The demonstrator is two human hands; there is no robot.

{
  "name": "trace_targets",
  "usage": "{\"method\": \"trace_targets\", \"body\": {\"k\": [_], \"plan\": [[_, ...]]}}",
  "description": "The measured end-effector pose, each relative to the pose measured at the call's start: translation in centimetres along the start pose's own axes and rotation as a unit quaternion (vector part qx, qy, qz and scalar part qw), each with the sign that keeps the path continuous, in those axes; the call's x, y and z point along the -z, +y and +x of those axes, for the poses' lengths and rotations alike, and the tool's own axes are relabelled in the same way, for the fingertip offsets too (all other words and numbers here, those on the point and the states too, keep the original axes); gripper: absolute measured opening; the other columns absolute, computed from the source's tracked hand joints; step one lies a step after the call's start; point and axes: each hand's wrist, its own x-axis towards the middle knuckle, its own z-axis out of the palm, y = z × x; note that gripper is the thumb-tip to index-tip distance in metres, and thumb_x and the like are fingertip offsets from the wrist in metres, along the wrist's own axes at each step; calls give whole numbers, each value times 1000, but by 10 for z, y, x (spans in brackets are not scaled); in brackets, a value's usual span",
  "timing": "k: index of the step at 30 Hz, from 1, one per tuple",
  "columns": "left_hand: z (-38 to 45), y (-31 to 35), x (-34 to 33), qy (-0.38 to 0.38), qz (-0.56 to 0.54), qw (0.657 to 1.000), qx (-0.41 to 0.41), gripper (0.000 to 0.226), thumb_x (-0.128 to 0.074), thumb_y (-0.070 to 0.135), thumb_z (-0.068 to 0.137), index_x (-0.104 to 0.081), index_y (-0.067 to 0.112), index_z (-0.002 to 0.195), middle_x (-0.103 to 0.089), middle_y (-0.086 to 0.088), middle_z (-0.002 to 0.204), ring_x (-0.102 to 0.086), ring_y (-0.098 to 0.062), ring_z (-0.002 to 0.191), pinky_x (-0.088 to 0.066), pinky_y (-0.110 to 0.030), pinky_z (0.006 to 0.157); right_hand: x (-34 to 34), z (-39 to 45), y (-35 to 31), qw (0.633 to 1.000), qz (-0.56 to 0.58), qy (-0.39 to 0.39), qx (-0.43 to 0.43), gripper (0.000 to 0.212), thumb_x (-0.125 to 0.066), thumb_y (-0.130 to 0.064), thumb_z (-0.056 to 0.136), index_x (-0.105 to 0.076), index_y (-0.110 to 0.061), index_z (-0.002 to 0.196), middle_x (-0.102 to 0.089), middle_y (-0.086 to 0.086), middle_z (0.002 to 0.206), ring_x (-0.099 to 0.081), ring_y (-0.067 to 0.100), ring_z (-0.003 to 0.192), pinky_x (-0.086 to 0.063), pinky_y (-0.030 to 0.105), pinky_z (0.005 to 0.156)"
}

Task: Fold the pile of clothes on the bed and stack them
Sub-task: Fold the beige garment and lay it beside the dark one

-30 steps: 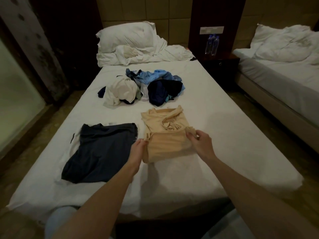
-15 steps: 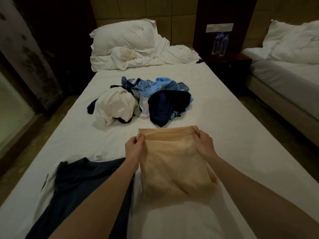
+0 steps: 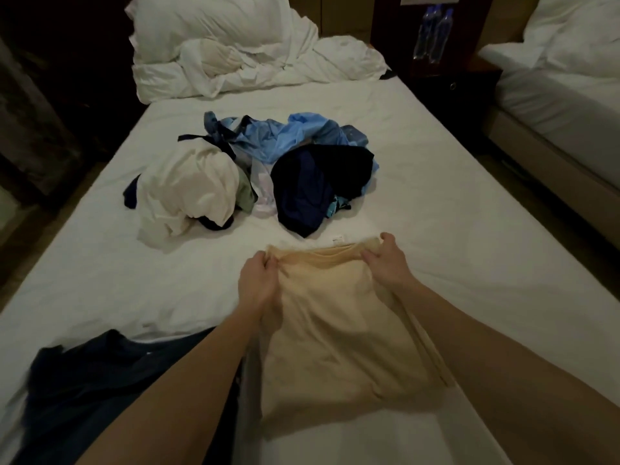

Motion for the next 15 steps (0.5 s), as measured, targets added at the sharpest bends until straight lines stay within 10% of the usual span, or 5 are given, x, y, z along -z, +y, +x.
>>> {"method": "trace_targets", "body": {"k": [4, 10, 15], "plan": [[-27, 24, 30, -4, -148, 988, 49, 33, -35, 28, 107, -50, 10, 83, -51, -1, 79, -48, -17, 76, -37, -33, 69, 29, -33, -26, 993, 120, -16, 13, 19, -60, -22, 95, -67, -9, 106, -69, 11, 106, -65, 29, 99, -55, 45, 89], [-93, 54, 96, 51, -252, 966, -4, 26, -52, 28, 102, -53, 19, 126, -58, -3, 107, -57, -17, 96, -51, -34, 79, 77, -121, -61, 968, 246, -25, 41, 23, -58, -25, 98, -65, -13, 117, -65, 7, 112, -61, 23, 102, -50, 32, 77], [-165, 74, 146, 83, -263, 958, -74, 18, -53, 30, 102, -60, 20, 114, -62, -3, 109, -57, -13, 93, -47, -24, 71, 109, -201, -84, 959, 262, 27, 101, 16, -58, -18, 97, -67, -7, 104, -62, 3, 92, -55, 13, 80, -45, 28, 67]]}}
